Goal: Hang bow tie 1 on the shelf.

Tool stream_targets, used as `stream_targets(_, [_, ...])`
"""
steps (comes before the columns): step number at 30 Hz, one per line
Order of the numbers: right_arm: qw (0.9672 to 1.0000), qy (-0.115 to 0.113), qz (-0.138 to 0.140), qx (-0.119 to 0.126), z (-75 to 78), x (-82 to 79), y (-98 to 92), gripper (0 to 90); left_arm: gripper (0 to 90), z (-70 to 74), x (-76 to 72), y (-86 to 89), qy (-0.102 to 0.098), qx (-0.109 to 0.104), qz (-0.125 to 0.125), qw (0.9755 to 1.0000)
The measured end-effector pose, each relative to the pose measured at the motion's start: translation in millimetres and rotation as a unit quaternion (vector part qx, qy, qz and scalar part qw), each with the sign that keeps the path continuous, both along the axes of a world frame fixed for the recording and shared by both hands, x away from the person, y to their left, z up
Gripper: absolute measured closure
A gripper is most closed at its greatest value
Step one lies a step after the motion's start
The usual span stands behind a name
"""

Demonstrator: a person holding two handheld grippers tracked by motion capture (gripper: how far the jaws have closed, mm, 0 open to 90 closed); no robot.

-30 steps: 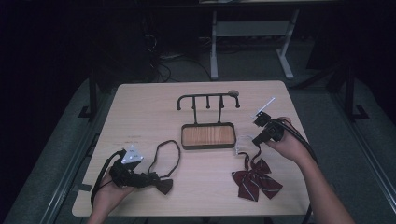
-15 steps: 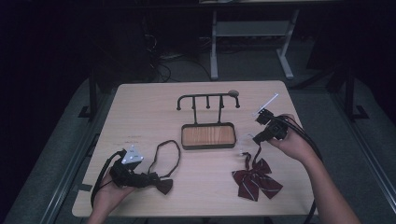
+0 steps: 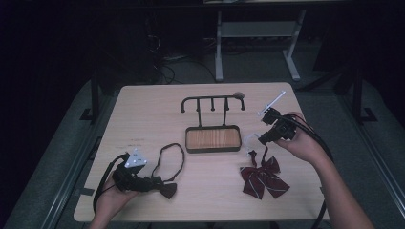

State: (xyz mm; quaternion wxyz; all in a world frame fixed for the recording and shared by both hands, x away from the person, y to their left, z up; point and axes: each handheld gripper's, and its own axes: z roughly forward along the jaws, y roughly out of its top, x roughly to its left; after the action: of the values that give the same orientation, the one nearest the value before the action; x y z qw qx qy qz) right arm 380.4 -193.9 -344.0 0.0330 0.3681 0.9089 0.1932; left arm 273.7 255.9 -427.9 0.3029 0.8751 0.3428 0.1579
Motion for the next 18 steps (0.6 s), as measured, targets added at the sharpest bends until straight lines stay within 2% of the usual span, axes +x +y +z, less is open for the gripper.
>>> stream_targets(18, [0.9997, -0.023, 0.008, -0.002, 30.2, -3.7, 6.7, 83.7, 25.6, -0.1, 0.1, 0.0, -0.001, -0.001, 0.0, 1.0])
